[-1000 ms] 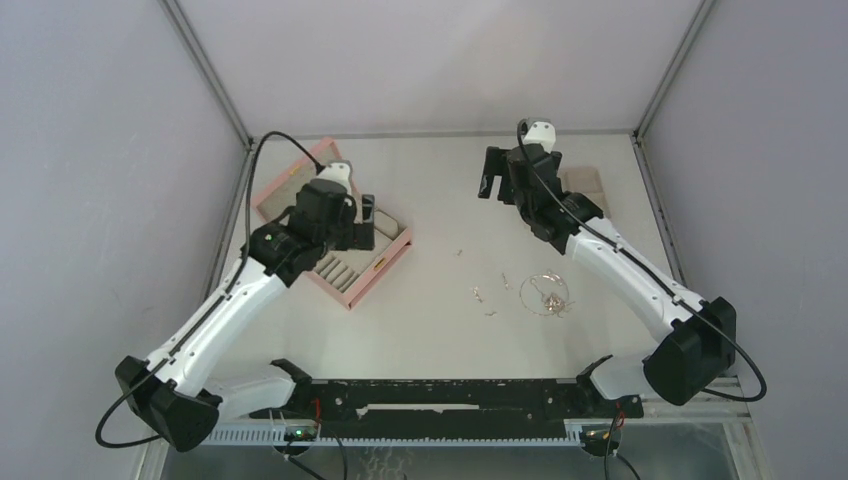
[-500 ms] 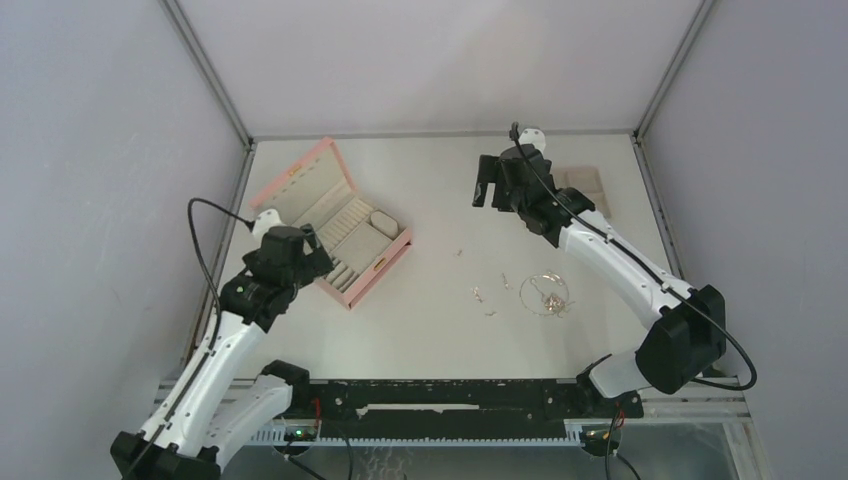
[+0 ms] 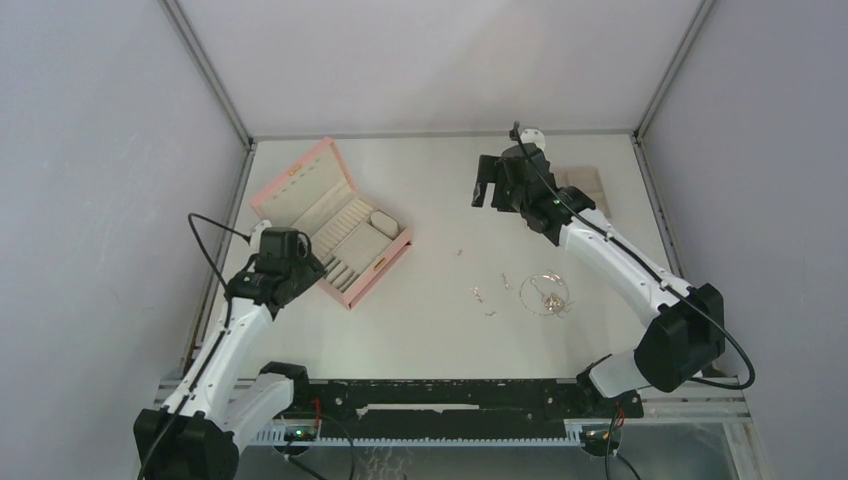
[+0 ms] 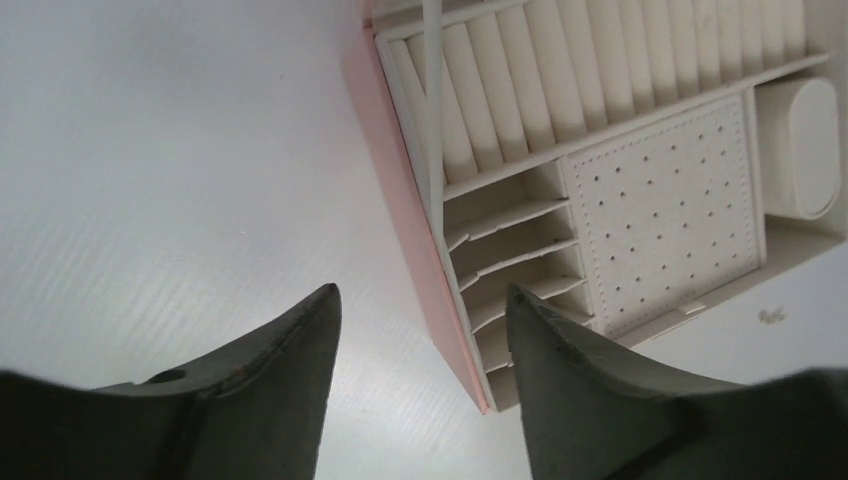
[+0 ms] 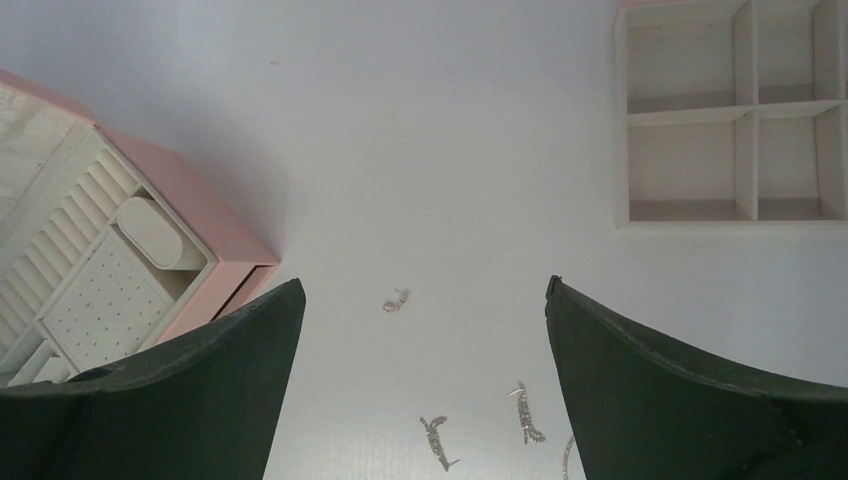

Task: Organize the mixed jewelry
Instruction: Move the jewelry box to the center of the board.

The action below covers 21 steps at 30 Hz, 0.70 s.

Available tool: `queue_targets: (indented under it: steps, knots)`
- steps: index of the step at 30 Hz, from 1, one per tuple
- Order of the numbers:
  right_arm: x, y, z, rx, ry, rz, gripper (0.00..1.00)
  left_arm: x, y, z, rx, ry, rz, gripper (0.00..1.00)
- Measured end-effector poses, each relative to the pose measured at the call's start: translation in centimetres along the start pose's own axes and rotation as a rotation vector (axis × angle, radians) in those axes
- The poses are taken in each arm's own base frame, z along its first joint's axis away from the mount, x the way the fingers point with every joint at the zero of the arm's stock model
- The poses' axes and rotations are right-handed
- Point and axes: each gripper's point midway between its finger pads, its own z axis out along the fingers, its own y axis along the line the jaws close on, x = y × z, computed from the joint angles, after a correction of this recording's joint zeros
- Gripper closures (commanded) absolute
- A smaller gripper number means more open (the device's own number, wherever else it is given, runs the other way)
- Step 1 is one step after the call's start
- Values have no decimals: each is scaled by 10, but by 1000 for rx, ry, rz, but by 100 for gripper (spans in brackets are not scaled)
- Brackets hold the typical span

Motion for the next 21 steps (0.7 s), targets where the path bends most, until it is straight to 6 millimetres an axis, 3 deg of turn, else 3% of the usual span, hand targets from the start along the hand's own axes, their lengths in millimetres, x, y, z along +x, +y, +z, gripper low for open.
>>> queue_targets:
  steps: [9, 14, 21]
  knots:
    - [8, 1, 8, -16, 38, 7, 2, 18, -8, 11, 8, 59, 36, 52]
    - [10, 4, 9, -29, 49, 11, 2, 16, -8, 15, -9, 50, 15, 65]
    - [11, 3, 9, -34, 55, 18, 3, 15, -12, 21, -7, 47, -5, 74]
